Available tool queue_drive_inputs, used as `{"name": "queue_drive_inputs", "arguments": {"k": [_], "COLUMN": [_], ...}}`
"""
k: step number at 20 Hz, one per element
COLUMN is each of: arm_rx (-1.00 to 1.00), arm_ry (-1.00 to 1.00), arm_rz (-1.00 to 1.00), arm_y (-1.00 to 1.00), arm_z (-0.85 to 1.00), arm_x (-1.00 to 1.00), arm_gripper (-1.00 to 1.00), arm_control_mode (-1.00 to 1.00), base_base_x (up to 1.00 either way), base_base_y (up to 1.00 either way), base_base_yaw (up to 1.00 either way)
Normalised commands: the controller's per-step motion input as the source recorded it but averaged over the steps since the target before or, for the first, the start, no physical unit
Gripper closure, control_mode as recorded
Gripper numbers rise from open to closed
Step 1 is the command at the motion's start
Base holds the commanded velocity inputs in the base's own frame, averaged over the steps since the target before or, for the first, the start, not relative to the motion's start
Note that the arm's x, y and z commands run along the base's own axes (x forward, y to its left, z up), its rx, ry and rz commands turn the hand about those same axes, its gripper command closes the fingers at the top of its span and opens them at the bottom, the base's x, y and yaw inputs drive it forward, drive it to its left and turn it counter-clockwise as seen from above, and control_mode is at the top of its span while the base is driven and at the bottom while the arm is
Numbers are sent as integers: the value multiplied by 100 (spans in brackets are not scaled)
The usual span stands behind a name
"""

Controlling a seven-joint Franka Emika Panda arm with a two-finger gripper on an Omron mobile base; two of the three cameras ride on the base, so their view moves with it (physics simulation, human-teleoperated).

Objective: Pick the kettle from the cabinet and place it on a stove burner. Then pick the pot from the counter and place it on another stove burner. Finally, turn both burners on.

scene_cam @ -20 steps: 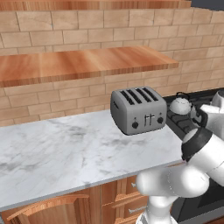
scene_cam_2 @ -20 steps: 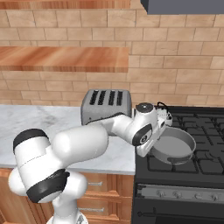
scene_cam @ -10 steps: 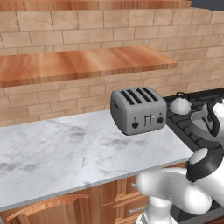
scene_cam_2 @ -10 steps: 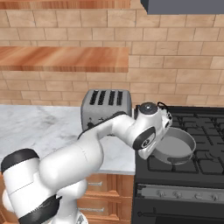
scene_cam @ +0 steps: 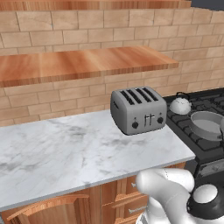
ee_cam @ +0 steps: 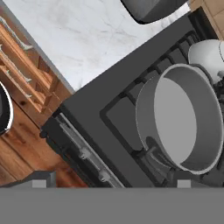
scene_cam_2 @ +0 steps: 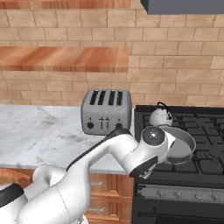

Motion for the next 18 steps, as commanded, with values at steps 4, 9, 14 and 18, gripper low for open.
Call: {"name": "queue_drive_inputs", "arguments": {"k": [4,9,14,18], "arm_rx": [5,7,14,13], "arm_ry": [-14,-2,-3,-9], "arm_rz": [0,0,0,0], "arm_y": [-3,0,-5,-18], "arm_z": [0,-5,-16,-4], "arm_x": [-70,-23,-1,-15], "arm_gripper": [-100,-100,-100,-100], "arm_control_mode": [-100,-100,-100,-100], "base_base_x": [0,0,0,0], "base_base_y": [0,0,0,0], "base_base_yaw": [0,0,0,0]}}
